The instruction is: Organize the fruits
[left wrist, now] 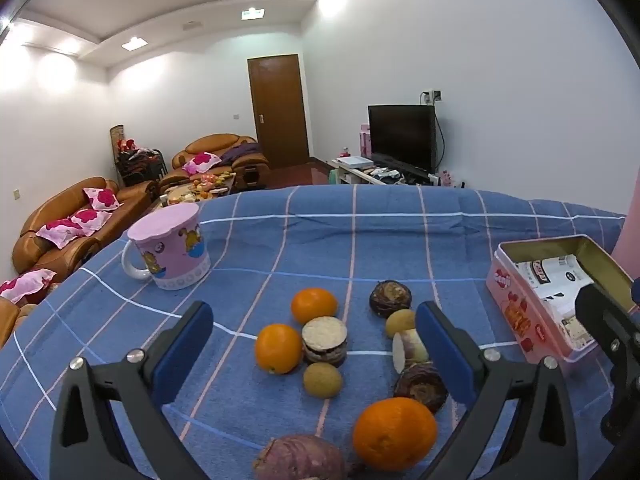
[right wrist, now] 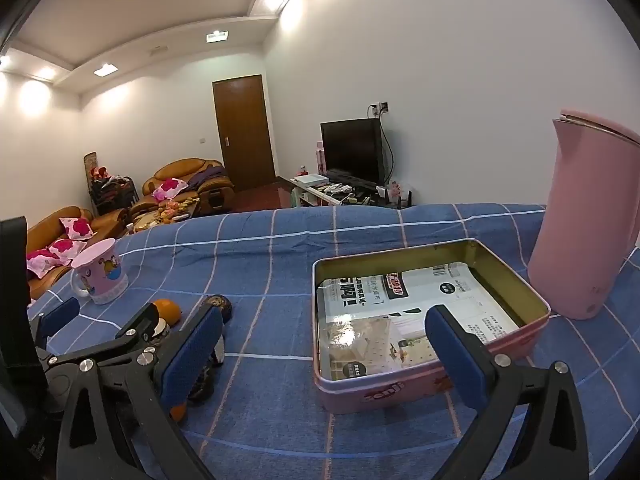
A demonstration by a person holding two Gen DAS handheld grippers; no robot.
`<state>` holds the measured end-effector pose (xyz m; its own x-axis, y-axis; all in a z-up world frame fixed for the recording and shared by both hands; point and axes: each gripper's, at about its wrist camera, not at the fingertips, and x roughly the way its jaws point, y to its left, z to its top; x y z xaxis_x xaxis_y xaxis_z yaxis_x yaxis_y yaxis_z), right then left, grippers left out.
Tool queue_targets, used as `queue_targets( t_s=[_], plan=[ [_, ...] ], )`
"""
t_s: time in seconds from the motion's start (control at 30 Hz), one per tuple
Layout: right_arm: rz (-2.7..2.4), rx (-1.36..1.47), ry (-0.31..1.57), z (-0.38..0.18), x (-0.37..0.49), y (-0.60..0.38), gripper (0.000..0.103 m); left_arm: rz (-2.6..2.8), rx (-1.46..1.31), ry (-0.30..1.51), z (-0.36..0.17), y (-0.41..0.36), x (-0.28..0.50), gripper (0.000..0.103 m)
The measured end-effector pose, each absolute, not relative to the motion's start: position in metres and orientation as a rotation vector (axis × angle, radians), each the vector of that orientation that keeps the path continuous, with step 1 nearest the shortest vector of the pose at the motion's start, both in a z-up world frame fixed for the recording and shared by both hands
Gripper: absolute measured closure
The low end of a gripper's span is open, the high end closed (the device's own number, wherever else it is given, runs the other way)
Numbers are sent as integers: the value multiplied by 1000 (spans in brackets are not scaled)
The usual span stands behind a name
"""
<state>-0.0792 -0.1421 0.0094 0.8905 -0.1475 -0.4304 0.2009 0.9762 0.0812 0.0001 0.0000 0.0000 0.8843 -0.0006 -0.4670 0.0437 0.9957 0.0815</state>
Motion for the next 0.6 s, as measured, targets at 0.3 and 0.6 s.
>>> queue_targets(
  t_s=[0.3, 0.6],
  plan=[
    [-184, 125, 430, 9, -80, -138, 1, -22, 100, 507, -9, -14, 2, 0],
    [-179, 132, 438, 8, -78, -143, 1, -48, 87, 511, -6, -4, 1, 0]
  ],
)
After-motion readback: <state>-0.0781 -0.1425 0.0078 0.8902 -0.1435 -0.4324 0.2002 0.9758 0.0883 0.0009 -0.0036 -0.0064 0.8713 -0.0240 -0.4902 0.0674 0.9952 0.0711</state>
